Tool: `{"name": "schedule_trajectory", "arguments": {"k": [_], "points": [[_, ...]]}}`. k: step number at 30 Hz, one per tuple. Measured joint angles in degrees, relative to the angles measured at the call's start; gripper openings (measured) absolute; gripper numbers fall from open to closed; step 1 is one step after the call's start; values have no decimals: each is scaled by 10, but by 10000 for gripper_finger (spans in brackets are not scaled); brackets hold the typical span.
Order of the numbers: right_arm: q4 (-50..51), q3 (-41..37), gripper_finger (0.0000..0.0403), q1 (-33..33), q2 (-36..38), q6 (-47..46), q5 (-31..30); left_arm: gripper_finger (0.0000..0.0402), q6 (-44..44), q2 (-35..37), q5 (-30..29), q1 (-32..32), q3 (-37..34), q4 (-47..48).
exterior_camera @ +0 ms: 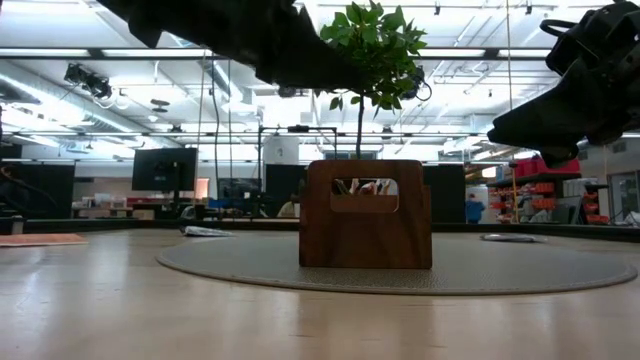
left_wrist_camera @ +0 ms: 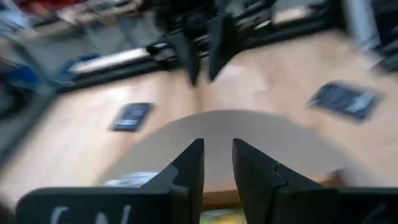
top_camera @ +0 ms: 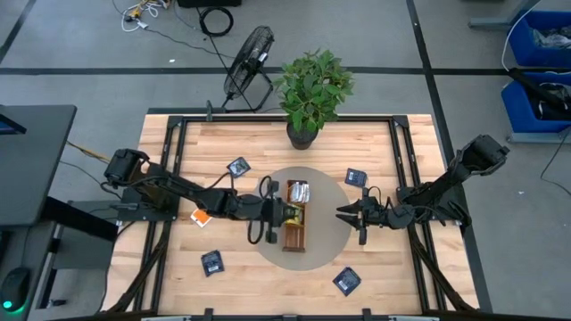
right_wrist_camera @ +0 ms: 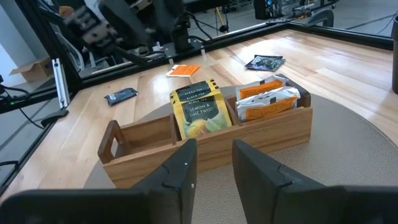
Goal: Pick & Place Tea
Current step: Put the orange tea bag into the top compartment of the top section wooden organizer
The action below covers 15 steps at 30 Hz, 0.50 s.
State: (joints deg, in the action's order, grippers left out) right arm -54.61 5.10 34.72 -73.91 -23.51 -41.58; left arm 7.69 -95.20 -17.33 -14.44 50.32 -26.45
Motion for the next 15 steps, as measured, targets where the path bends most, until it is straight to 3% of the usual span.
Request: {"name": "schedule_trajectory", "arguments": {"k": [3, 5, 15], "points": [[0, 0, 111, 0, 0, 3, 0, 75, -53, 0, 69, 0, -4, -47], [0, 0, 111, 0, 0, 4, 0, 69, -73, -2, 93, -7, -19, -129], [-3, 0, 111, 0, 0, 5, 4, 36, -118, -4, 42, -26, -163, -373]]}}
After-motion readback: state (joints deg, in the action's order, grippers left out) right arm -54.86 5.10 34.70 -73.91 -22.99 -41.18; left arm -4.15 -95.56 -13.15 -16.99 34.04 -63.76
